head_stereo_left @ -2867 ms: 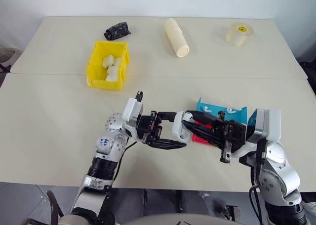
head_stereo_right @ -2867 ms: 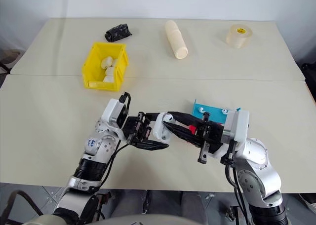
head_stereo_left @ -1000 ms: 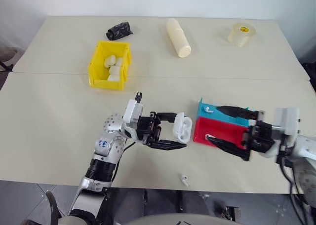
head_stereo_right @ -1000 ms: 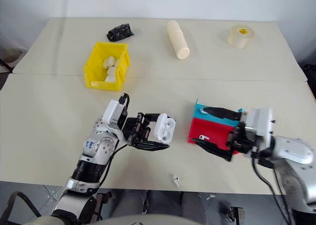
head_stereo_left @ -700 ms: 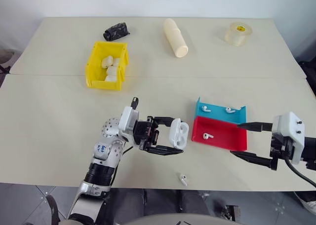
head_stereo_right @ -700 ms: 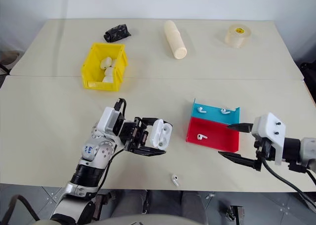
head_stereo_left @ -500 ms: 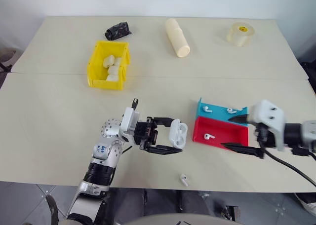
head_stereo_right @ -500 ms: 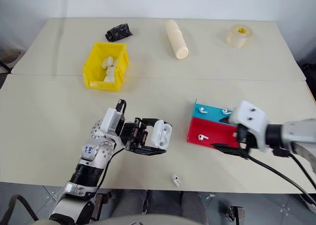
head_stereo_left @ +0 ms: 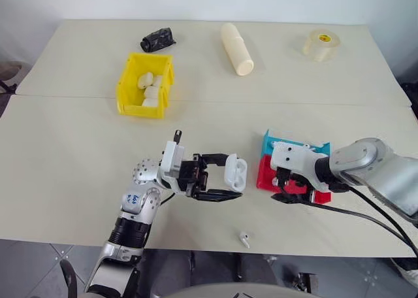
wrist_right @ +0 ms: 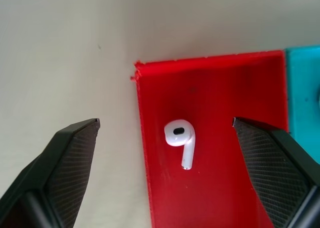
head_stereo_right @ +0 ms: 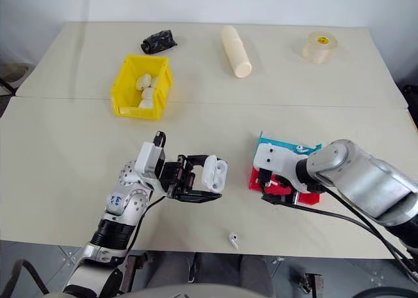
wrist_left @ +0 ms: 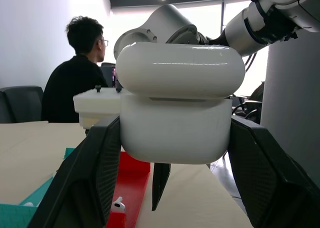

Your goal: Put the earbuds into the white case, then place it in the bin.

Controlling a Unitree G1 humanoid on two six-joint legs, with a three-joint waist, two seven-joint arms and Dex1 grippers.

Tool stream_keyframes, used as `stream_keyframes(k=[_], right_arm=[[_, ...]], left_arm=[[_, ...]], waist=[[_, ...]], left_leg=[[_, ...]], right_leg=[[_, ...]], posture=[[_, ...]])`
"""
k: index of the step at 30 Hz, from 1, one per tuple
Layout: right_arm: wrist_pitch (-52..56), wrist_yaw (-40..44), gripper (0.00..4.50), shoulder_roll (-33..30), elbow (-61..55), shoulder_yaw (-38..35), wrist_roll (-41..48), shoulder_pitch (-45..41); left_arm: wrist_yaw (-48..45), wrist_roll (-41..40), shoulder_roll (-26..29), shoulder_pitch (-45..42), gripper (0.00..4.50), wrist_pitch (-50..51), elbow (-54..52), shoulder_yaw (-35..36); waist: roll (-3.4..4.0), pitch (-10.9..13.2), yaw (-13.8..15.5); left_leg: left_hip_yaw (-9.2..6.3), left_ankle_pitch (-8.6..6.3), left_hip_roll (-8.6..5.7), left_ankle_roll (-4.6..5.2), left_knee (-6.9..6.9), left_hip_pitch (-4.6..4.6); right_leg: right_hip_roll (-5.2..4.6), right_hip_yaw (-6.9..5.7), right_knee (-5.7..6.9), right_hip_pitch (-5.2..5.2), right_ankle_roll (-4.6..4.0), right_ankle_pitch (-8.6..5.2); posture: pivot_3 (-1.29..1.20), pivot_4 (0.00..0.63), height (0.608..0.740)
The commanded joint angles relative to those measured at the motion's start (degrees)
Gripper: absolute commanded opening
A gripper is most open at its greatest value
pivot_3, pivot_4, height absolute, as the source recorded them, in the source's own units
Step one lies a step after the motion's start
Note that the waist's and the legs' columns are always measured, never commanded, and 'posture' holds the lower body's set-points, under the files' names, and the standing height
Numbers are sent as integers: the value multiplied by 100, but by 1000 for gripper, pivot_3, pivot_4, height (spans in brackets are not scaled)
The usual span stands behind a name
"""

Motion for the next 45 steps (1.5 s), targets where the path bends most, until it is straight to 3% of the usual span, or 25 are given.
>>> stream_keyframes(k=[1,10,18,21,25,45], right_arm=[[13,196,4449,-97,60,247,-325,-242],[527,626,4449,284,177,366,-237,-843],[246,635,4449,308,566,625,-682,-953],[96,685,3925,295,722,663,-827,-966],[3,765,2635,341,784,682,-959,-929],[-22,947,2635,647,648,802,-1183,-995]], left_arm=[[74,-57,-43,29,2803,-2,-276,-58],[162,-56,-37,15,2803,4,-309,-89],[264,-59,-43,-7,2803,16,-360,-112],[293,-62,-38,-13,2803,25,-376,-112],[324,-67,-30,-16,2803,36,-400,-111],[405,-77,-8,-3,2803,67,-472,-110]], waist=[[0,0,-7],[0,0,-16],[0,0,-10],[0,0,-11],[0,0,-18],[0,0,-14]], left_leg=[[1,0,0,0,0,0],[2,0,6,0,-1,0],[1,0,-4,0,2,-1],[2,0,-2,0,1,-1],[2,0,-2,0,0,-1],[2,0,-2,0,1,-1]], right_leg=[[-1,0,0,-1,0,0],[6,0,3,-3,0,0],[-4,0,3,-3,0,0],[-3,-1,4,-4,0,0],[-2,-1,5,-5,0,0],[-3,-1,6,-5,0,0]], posture=[[0,150,740],[0,150,740],[0,150,740],[0,150,740],[0,150,740],[0,150,740]])
